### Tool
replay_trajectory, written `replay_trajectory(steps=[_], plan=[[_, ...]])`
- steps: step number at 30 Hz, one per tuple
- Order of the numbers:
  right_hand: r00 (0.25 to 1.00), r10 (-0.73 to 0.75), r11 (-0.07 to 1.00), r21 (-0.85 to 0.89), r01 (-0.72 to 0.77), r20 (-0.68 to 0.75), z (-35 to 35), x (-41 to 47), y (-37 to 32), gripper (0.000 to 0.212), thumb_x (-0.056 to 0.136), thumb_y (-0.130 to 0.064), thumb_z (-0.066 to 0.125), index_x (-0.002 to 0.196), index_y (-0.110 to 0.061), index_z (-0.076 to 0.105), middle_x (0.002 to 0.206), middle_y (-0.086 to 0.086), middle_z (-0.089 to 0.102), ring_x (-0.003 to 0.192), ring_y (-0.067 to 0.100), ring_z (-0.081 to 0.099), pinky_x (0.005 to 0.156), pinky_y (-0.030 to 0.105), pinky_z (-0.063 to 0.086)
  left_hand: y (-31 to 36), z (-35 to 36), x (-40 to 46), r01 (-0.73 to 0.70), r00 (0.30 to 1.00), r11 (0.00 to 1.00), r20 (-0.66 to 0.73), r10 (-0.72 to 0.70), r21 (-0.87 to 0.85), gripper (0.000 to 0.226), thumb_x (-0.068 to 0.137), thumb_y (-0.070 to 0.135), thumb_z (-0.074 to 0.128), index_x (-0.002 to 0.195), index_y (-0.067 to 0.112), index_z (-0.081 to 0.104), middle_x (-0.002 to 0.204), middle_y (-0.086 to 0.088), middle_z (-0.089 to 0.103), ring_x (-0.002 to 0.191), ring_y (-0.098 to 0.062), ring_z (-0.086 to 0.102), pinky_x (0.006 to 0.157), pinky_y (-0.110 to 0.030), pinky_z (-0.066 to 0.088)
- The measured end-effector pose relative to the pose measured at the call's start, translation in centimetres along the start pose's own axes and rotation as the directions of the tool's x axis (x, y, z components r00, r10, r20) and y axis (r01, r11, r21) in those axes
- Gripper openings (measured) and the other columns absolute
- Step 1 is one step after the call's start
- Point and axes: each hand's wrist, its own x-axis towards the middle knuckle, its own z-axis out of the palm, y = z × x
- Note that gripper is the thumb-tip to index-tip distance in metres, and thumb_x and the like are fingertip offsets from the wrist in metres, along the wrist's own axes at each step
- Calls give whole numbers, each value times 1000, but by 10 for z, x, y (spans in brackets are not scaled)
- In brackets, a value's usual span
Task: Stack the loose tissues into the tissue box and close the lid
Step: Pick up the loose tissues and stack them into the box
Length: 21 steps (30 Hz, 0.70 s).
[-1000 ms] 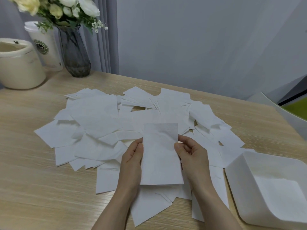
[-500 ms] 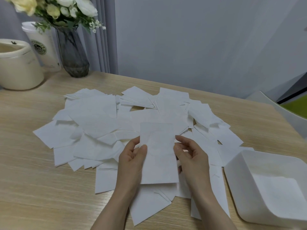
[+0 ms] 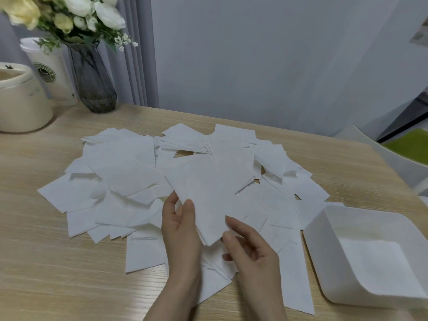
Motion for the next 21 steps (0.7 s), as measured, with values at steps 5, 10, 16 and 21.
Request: replay_trajectory(steps=[5,10,16,21], plan=[[999,-31,999,-21,30,-28,-4,9,-8,24,85,-3,67,96,-23,73,62,-9,59,61,11,55,58,16,48,2,2,-14,-2,992,1000,126,4,-16,25,101,8,47,120,21,56,102,-5,75,92,-17,71,73,-25,56],[997,-72,976,-205,73,10,-30,23,-23,30,90,0,60,95,-26,72,64,-10,52,58,13,50,58,14,45,13,-1,-6,-30,980,998,197,19,51,39,97,2,52,132,19,49,93,-1,72,75,-9,69,62,-21,55],[987,-141,903,-399,159,74,-69,31,-53,34,90,-1,57,91,-32,72,71,-4,51,61,10,47,63,14,41,29,1,4,-61,946,981,325,-3,185,44,90,-5,59,124,22,59,124,5,63,77,-5,71,70,-35,60],[980,-201,900,-394,185,2,-98,30,-72,24,89,-10,63,93,-32,71,68,-7,44,63,8,45,65,17,40,28,21,-12,-65,903,963,426,-54,261,40,85,-2,67,115,25,67,114,15,70,65,-18,70,71,-19,53]])
